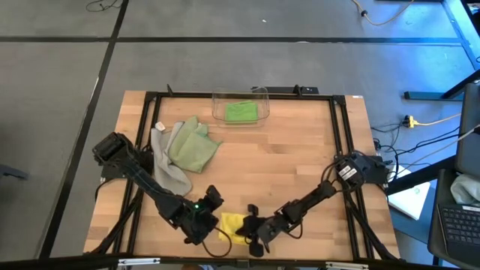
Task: Fold microfiber towels
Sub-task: Put the yellow microfiber cloth into the transparent bin
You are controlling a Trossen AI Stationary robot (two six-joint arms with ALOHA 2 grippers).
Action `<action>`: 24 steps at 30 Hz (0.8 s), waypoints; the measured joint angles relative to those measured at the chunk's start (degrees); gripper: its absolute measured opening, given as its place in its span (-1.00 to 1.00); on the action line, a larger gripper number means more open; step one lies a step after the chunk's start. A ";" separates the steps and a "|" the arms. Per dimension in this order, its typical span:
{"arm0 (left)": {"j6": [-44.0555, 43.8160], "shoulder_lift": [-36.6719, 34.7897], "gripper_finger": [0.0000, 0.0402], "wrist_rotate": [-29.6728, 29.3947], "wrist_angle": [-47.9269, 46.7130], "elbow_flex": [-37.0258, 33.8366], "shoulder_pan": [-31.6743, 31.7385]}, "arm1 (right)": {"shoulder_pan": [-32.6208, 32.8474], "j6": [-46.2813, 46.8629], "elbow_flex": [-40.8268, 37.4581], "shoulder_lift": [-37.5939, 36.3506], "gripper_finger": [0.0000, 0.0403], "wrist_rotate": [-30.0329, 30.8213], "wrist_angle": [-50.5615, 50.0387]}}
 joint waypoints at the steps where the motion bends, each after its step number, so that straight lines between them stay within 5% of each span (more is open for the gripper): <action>1: -1.02 -0.01 -0.65 0.00 0.22 0.00 0.03 | -0.43 -0.87 0.00 -0.04 -0.97 -0.62 -0.01; 7: -7.92 -0.01 -0.65 3.49 3.16 0.04 2.14 | -2.52 -4.47 0.00 -1.33 -0.93 -3.03 -2.72; 11: -9.53 -0.01 -0.65 18.60 6.20 0.04 3.46 | -2.99 -8.19 0.00 -3.51 -0.95 -1.38 -7.94; 14: -4.25 -0.01 -0.65 23.60 8.25 0.13 3.51 | -3.12 -9.00 -0.12 -4.43 -0.97 -1.29 -9.70; 20: 11.71 -0.03 -0.65 17.58 5.71 0.13 4.52 | -2.70 -8.95 -0.13 -4.50 -0.91 -2.15 -9.65; 24: 15.72 0.21 -0.65 26.88 3.37 0.13 9.04 | -1.77 -10.16 -0.17 -4.49 -0.91 -1.43 -9.49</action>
